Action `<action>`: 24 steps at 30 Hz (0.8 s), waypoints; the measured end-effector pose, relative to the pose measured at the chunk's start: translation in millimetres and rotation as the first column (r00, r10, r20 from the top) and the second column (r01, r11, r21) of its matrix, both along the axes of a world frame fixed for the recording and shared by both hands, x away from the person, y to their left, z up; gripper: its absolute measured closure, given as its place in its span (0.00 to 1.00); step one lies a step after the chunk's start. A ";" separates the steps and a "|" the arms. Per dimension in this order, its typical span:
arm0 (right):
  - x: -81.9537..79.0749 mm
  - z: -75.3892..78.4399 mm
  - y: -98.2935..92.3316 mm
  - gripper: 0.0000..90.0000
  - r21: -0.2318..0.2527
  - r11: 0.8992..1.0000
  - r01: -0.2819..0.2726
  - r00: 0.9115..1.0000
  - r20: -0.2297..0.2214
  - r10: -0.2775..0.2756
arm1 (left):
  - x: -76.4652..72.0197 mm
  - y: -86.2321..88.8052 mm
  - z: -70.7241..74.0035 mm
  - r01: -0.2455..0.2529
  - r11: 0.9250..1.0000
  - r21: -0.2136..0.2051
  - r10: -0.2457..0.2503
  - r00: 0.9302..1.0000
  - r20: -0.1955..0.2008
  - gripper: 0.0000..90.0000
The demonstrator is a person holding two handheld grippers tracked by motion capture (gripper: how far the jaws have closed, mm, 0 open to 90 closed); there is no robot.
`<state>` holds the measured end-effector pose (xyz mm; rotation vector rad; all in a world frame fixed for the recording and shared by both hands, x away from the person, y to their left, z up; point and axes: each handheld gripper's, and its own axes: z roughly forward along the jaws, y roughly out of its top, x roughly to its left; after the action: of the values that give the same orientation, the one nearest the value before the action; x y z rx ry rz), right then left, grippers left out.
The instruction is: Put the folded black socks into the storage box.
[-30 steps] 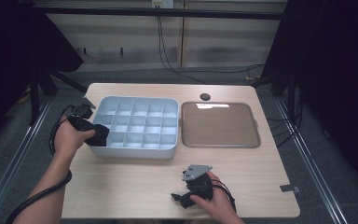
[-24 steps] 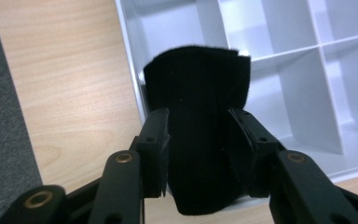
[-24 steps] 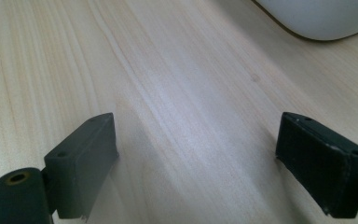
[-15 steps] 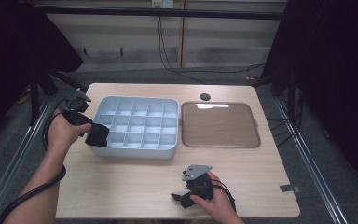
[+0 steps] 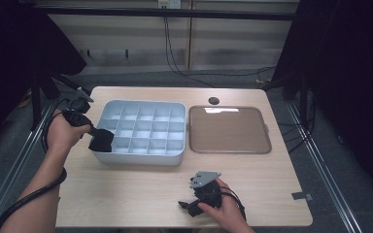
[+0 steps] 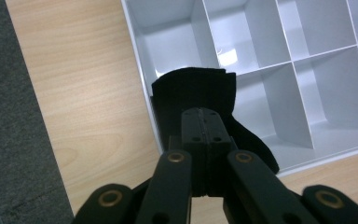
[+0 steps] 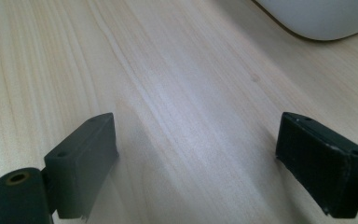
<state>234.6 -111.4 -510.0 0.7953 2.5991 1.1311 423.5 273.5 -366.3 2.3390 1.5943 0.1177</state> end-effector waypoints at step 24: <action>0.1 -0.1 -0.1 0.13 0.000 1.000 -0.001 1.000 0.002 0.001 | 2.9 -4.9 -20.6 0.017 1.000 0.018 -0.017 1.000 -0.002 1.00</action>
<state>234.7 -111.5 -510.1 0.7919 2.5984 1.1313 426.5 268.7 -386.9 2.3664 1.5801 0.1260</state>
